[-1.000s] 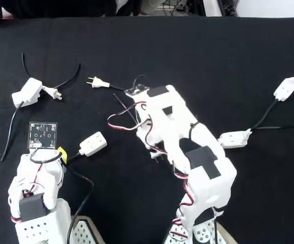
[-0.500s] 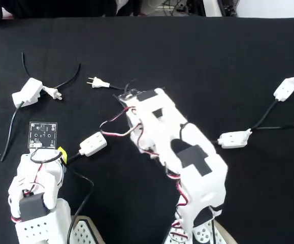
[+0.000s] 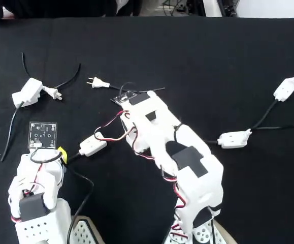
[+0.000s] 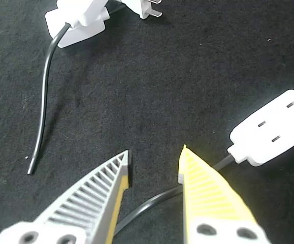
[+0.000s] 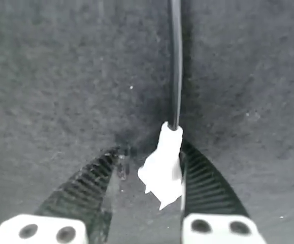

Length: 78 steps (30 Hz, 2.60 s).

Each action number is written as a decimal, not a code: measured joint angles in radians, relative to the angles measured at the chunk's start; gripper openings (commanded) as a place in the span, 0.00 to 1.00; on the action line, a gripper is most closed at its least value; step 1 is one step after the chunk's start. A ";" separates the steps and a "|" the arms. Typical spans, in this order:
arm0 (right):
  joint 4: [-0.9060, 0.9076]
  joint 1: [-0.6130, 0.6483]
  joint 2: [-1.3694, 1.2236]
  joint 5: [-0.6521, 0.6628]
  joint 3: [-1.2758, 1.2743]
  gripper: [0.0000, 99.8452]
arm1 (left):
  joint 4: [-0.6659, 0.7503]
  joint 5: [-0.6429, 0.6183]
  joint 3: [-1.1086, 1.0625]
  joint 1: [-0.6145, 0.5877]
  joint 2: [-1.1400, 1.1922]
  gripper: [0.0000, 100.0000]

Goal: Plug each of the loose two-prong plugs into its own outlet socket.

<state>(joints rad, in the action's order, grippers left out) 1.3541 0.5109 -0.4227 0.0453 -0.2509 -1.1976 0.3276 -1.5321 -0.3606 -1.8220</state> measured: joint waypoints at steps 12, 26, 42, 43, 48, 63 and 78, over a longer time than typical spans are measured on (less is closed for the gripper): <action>0.048 -0.002 0.015 0.000 0.014 0.02 | 0.000 0.000 0.000 0.000 0.000 0.17; 0.077 0.052 0.009 0.041 0.041 0.17 | 0.000 0.000 0.000 0.000 0.000 0.17; 0.172 0.057 -0.109 0.041 0.239 0.01 | 0.000 0.000 0.000 0.000 0.000 0.17; 0.175 0.057 -0.109 0.041 0.249 0.01 | 0.000 0.000 0.000 0.000 0.000 0.17; 0.178 0.057 -0.109 0.041 0.295 0.01 | 0.000 0.000 0.000 0.000 0.000 0.17; -0.302 0.015 0.529 -0.127 -0.123 0.01 | 0.000 -0.015 0.000 0.000 0.000 0.17; -0.844 0.144 1.316 -0.439 -0.764 0.01 | 0.000 -0.258 0.166 0.290 -0.002 0.17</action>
<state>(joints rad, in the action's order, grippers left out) 0.5102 0.6552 0.8938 -0.3936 -1.0150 -1.1976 0.0698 -1.3663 -0.0706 -1.8236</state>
